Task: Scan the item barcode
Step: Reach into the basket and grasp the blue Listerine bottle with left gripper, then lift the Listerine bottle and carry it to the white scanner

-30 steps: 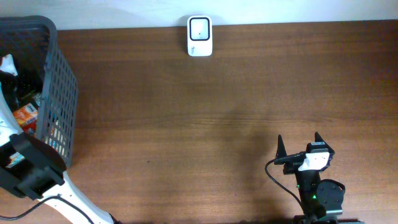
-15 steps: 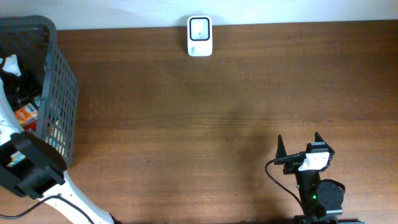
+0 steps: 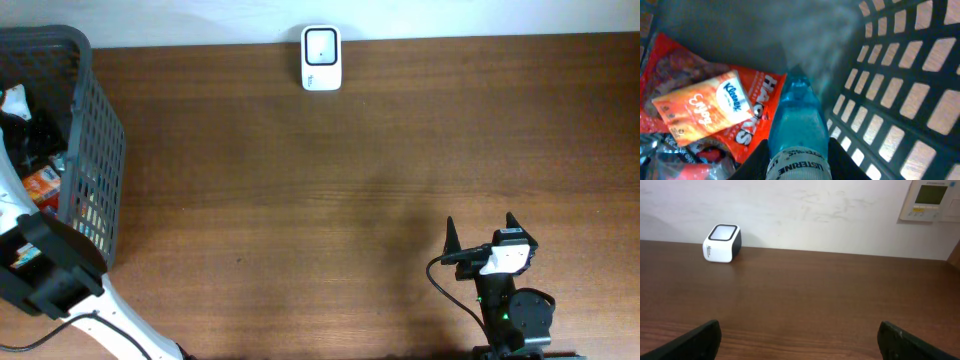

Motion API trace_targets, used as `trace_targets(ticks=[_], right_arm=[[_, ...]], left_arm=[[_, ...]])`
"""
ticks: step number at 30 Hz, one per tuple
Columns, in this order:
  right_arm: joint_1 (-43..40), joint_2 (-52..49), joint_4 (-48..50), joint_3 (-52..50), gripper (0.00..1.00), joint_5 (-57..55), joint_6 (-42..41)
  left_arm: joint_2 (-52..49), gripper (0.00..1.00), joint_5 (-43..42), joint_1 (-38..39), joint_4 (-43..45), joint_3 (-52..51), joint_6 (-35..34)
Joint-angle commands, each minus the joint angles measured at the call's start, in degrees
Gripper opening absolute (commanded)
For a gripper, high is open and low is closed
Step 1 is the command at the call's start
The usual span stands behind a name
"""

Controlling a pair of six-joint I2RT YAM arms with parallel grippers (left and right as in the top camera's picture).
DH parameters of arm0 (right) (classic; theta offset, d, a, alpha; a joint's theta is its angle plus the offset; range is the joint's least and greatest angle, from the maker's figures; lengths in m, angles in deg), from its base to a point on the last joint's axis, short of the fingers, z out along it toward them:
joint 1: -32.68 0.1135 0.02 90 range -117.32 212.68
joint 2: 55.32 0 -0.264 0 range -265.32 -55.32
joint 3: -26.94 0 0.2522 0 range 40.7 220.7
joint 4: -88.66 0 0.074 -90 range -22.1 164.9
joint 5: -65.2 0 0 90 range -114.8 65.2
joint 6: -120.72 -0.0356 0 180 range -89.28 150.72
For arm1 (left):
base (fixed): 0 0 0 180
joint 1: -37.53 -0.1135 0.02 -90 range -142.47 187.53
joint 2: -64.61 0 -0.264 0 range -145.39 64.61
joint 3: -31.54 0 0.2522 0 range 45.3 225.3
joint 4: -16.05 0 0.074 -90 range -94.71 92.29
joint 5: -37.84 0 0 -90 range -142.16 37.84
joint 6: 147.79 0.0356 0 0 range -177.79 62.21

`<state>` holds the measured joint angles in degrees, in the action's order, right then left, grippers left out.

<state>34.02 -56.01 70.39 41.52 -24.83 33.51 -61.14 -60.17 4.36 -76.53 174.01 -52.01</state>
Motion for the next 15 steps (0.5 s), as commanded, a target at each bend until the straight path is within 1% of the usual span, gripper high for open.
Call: trace_targets(ticks=[1,3,4,7,12,13,15], right_arm=[[0.5,0.3,-0.2,-0.5,0.99,-0.5,0.0],[0.5,0.3,-0.2,-0.5,0.98,-0.5,0.0],[0.5,0.3,-0.2,-0.5,0.98,-0.5,0.0],[0.5,0.3,-0.2,-0.5,0.98,-0.5,0.0],[0.5,0.3,-0.2,-0.5,0.98,-0.5,0.0],[0.5,0.3,-0.2,-0.5,0.98,-0.5,0.0],[0.5,0.3,-0.2,-0.5,0.98,-0.5,0.0]], left_arm=[[0.2,0.17,-1.2,0.1,-3.0,9.8,-1.5],[0.2,0.15,-1.2,0.1,-5.0,15.1,-2.8],[0.2,0.12,-1.2,0.1,-6.4,18.8,-3.8],[0.2,0.13,-2.3,0.1,-10.0,30.3,-6.7],[0.2,0.16,-12.3,0.2,-14.2,50.1,-6.7],[0.6,0.17,-14.4,0.2,-14.1,51.2,-6.9],[3.7,0.13,-17.7,0.2,-13.3,51.0,-9.0]])
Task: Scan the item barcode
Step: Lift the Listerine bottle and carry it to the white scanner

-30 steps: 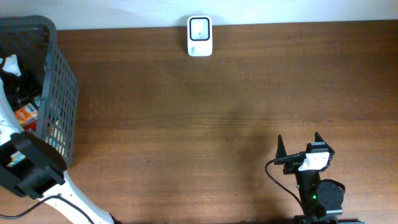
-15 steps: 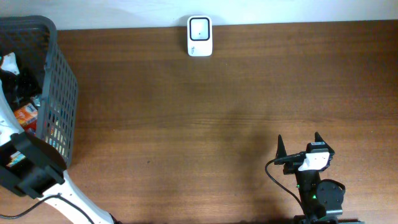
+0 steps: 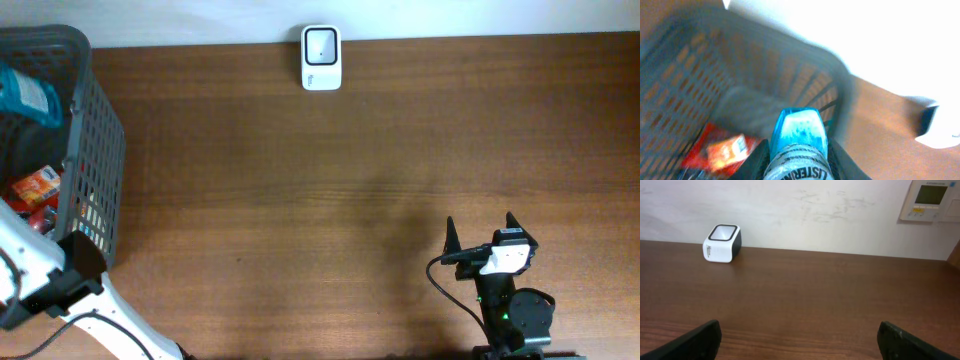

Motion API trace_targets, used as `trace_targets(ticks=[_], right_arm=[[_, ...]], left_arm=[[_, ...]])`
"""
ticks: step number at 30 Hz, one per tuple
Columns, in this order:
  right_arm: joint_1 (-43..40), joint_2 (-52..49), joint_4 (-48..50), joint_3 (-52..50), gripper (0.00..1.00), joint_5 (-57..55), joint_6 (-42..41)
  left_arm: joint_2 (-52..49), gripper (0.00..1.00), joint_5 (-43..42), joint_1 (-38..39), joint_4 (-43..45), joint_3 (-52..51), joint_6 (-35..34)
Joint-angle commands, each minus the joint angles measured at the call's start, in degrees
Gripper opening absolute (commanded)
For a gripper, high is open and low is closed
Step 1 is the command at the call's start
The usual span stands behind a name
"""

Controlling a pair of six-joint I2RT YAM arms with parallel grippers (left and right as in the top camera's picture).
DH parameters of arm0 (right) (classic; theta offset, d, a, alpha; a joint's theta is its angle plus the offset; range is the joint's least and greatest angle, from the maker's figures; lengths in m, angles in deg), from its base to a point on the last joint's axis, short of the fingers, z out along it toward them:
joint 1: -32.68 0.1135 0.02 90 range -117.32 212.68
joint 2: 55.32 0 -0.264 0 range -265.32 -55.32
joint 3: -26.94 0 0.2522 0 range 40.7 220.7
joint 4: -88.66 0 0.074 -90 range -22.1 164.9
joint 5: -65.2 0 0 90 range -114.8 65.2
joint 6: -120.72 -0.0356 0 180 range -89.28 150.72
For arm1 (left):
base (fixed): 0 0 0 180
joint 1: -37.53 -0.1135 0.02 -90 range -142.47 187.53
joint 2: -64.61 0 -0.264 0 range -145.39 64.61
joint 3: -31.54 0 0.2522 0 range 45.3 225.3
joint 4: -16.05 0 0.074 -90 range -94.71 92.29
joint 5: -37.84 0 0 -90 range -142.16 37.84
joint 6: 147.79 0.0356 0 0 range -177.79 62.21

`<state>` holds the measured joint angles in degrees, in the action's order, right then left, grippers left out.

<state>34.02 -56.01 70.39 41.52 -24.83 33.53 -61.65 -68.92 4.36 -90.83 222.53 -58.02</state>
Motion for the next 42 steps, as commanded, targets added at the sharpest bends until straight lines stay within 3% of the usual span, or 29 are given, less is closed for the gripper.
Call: trace_targets(ticks=[1,11,19,26,33,42], right_arm=[[0.5,0.3,-0.2,-0.5,0.98,-0.5,0.0],[0.5,0.3,-0.2,-0.5,0.98,-0.5,0.0],[0.5,0.3,-0.2,-0.5,0.98,-0.5,0.0],[0.5,0.3,-0.2,-0.5,0.98,-0.5,0.0],[0.5,0.3,-0.2,-0.5,0.98,-0.5,0.0],[0.5,0.3,-0.2,-0.5,0.98,-0.5,0.0]], left_arm=[[5.5,0.11,-10.0,0.2,1.2,2.5,-3.7],[14.1,0.09,-21.7,4.9,2.5,2.5,-3.7],[12.3,0.09,-22.0,24.3,2.2,-0.7,-3.6],[7.6,0.08,-13.6,42.0,6.5,-8.5,-3.6],[0.9,0.16,-2.1,54.5,20.9,-18.8,-3.6],[-9.7,0.24,10.7,60.8,36.3,-26.4,-3.6]])
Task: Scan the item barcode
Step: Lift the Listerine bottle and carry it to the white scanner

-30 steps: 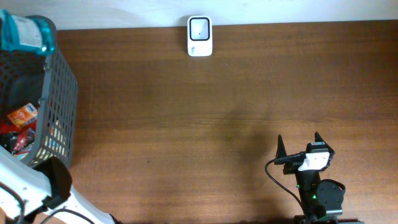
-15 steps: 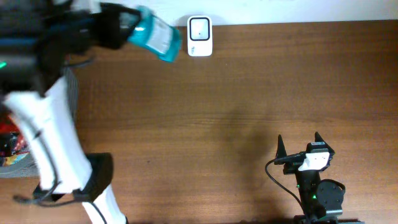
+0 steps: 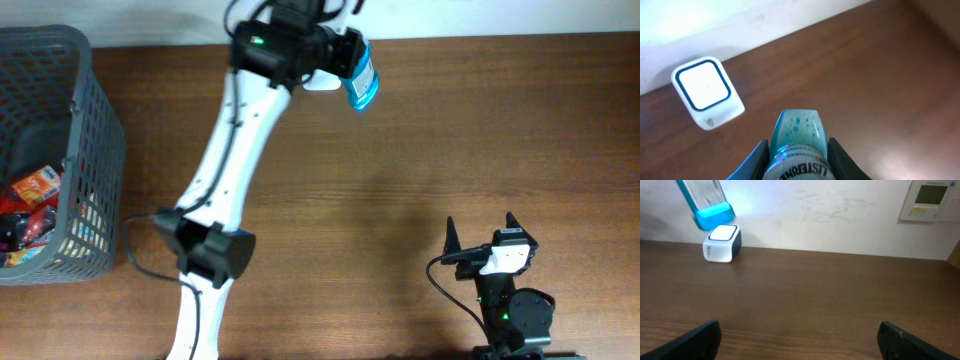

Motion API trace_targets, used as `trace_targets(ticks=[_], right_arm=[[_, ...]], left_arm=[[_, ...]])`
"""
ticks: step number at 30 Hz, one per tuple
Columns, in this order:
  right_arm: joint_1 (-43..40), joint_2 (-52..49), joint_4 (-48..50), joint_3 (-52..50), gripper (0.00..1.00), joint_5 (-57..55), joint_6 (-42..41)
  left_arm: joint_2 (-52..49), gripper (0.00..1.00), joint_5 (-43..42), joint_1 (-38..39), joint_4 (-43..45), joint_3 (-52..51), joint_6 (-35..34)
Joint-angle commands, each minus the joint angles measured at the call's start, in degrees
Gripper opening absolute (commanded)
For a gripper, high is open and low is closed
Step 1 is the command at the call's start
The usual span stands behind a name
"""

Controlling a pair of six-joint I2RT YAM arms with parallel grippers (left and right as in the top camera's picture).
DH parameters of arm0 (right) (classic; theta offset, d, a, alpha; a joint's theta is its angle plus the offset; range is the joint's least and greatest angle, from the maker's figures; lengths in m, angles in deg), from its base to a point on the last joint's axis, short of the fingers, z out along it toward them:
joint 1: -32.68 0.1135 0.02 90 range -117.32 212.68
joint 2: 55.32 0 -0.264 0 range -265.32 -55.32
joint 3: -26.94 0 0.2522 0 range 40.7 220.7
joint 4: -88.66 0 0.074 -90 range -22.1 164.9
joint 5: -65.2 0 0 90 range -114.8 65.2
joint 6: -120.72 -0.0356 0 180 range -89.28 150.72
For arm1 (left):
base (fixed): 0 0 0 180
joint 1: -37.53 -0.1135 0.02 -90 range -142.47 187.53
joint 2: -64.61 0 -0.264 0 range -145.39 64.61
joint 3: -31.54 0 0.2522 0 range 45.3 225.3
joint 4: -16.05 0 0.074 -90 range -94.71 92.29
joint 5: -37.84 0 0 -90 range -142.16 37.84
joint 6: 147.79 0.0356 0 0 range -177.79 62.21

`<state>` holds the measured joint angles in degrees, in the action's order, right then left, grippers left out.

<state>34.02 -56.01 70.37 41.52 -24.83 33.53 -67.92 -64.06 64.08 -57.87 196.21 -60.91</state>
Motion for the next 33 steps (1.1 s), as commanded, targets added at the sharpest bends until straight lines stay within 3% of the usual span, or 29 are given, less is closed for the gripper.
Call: trace_targets(ticks=[1,9,19,30,32,33], right_arm=[[0.5,0.3,-0.1,-0.5,0.98,-0.5,0.0],[0.5,0.3,-0.1,-0.5,0.98,-0.5,0.0],[0.5,0.3,-0.2,-0.5,0.98,-0.5,0.0],[0.5,0.3,-0.1,-0.5,0.98,-0.5,0.0],[0.5,0.3,-0.2,-0.5,0.98,-0.5,0.0],[0.5,0.3,-0.1,-0.5,0.98,-0.5,0.0]], left_arm=[[-5.2,0.26,5.7,1.5,4.5,-0.1,-0.7],[-12.8,0.30,5.7,3.4,5.9,-0.1,-0.8],[-13.3,0.33,5.6,5.6,5.9,-0.1,-0.8],[-13.0,0.32,-2.9,6.1,3.4,1.8,-4.6],[-13.0,0.34,-2.3,6.1,2.7,1.8,-4.6],[-13.0,0.41,-1.6,6.1,2.6,1.8,-4.6]])
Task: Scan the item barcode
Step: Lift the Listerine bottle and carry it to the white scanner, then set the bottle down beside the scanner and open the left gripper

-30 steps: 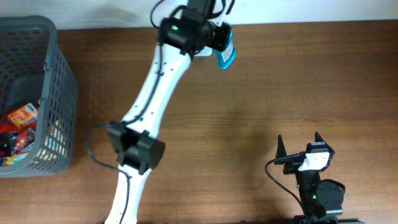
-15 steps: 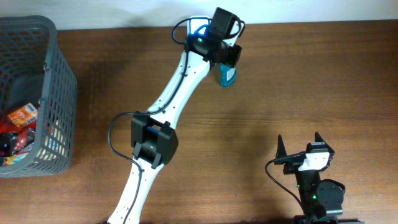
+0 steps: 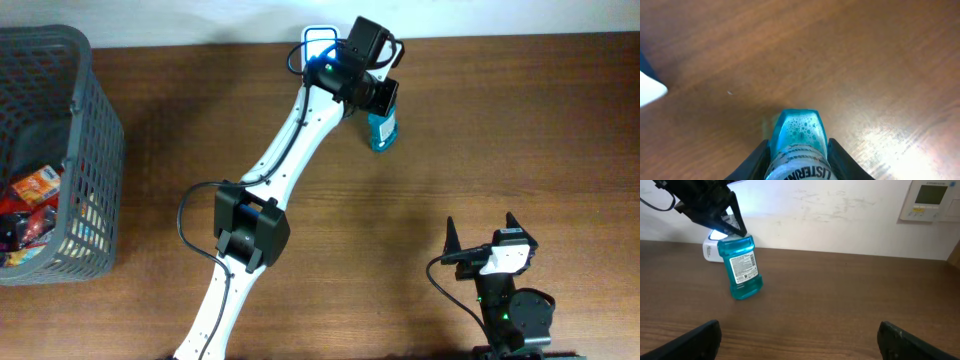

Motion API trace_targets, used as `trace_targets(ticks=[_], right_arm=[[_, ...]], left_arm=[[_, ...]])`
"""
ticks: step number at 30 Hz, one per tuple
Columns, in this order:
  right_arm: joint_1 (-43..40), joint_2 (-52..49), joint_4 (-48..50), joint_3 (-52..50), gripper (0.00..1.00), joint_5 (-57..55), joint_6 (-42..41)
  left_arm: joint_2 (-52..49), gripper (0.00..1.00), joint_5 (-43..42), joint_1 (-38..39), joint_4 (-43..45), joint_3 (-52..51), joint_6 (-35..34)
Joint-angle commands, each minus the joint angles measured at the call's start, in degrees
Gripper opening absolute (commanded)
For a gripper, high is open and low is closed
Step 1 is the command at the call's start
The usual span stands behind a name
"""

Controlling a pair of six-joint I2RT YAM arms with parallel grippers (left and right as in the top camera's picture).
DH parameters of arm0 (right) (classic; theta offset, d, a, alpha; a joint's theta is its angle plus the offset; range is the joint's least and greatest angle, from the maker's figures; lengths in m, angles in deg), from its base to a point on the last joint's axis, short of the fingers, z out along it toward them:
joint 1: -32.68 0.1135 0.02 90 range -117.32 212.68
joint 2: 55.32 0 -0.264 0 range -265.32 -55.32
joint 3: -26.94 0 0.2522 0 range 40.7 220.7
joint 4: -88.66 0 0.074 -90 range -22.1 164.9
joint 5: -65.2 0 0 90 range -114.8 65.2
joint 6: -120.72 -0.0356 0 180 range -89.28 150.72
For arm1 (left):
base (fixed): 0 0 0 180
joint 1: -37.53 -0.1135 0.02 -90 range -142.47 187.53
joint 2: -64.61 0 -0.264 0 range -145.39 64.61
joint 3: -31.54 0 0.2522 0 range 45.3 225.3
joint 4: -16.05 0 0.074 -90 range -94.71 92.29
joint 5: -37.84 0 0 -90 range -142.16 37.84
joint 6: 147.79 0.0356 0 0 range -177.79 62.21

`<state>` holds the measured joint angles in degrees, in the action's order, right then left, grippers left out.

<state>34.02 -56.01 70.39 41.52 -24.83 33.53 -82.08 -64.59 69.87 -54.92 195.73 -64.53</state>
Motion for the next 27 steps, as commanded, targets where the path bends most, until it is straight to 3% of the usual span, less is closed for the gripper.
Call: trace_targets(ticks=[1,4,7,11,13,17,24,27], right_arm=[[0.5,0.3,-0.2,-0.5,0.98,-0.5,0.0],[0.5,0.3,-0.2,-0.5,0.98,-0.5,0.0],[0.5,0.3,-0.2,-0.5,0.98,-0.5,0.0],[0.5,0.3,-0.2,-0.5,0.98,-0.5,0.0],[0.5,0.3,-0.2,-0.5,0.98,-0.5,0.0],[0.5,0.3,-0.2,-0.5,0.98,-0.5,0.0],[0.5,0.3,-0.2,-0.5,0.98,-0.5,0.0],[0.5,0.3,-0.2,-0.5,0.98,-0.5,0.0]], left_arm=[[1.2,0.46,-0.4,0.3,-0.3,2.3,-1.0],[1.2,0.63,0.2,0.3,-0.3,2.3,-0.9],[1.3,0.66,0.2,0.3,-0.3,2.3,-0.9],[2.3,0.62,-0.3,0.7,-0.3,2.3,-1.0],[2.9,0.51,-0.4,1.1,-0.3,2.3,-1.0],[3.6,0.45,-0.4,1.8,-0.3,2.3,-1.0],[3.7,0.43,-0.5,2.6,-0.7,2.3,-1.0],[3.7,0.50,-0.2,3.0,-0.7,2.3,-1.0]])
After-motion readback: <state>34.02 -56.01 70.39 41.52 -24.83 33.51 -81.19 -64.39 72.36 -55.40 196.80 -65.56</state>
